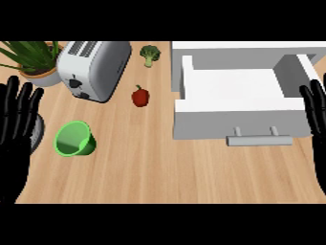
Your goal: Pick up the cup, place it into the drawer and close the drawer
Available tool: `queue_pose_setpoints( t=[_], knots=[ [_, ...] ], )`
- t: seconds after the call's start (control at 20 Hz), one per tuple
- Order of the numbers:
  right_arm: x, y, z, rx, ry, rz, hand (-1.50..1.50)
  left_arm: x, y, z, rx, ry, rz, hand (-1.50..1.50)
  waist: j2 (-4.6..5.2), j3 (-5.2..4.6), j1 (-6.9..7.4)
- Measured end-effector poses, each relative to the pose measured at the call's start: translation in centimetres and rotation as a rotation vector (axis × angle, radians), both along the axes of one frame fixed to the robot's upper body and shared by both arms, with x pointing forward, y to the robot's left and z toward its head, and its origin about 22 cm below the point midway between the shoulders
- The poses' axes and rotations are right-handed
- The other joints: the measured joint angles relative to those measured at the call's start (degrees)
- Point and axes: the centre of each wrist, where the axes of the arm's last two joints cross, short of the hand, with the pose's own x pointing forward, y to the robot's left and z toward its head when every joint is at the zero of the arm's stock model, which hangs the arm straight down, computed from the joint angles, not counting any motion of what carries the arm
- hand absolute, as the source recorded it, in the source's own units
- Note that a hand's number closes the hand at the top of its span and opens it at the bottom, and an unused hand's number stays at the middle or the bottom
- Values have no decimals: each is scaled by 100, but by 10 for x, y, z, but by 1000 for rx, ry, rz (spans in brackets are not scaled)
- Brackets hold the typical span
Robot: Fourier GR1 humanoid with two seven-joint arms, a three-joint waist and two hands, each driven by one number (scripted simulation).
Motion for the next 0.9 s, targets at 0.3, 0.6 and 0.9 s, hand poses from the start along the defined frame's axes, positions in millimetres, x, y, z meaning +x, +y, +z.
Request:
queue_pose_setpoints(
  t=[0.3,0.6,0.9],
  knots=[
    [0,-4,3,16,-20,-30,-150,2,10,3,4,17,-203,-150,1,19,84],
    [1,-4,2,-69,47,1,-150,0,34,-18,-144,180,-321,-150,3,22,124],
    [6,-7,-2,-84,63,13,-150,12,62,-41,-192,244,-329,-150,5,26,112]
  ],
)
